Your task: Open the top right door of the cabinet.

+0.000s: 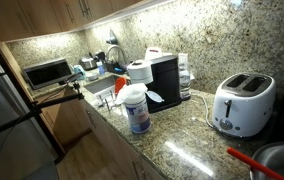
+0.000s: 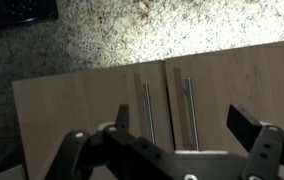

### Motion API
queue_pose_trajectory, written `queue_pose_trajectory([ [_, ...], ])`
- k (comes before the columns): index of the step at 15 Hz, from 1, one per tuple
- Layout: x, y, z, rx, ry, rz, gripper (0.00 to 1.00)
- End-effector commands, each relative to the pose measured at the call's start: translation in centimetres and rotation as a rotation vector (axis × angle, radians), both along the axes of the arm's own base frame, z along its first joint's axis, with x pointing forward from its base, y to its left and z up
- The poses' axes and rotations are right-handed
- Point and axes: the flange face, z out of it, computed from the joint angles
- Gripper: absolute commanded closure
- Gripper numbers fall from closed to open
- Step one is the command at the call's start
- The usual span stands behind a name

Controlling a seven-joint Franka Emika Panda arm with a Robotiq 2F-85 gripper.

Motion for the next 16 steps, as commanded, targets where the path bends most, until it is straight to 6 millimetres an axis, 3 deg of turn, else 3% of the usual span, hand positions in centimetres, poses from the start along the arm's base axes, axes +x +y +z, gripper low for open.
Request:
queue_pose_trajectory([
  [1,2.2,0.2,2.2,-0.095,-0.085,-0.026,0.00],
  [11,6.4,0.7,6.5,-0.215,-0.269,0.052,0.00],
  [16,8.5,-0.8,7.7,-0.266,-0.344,0.008,0.00],
])
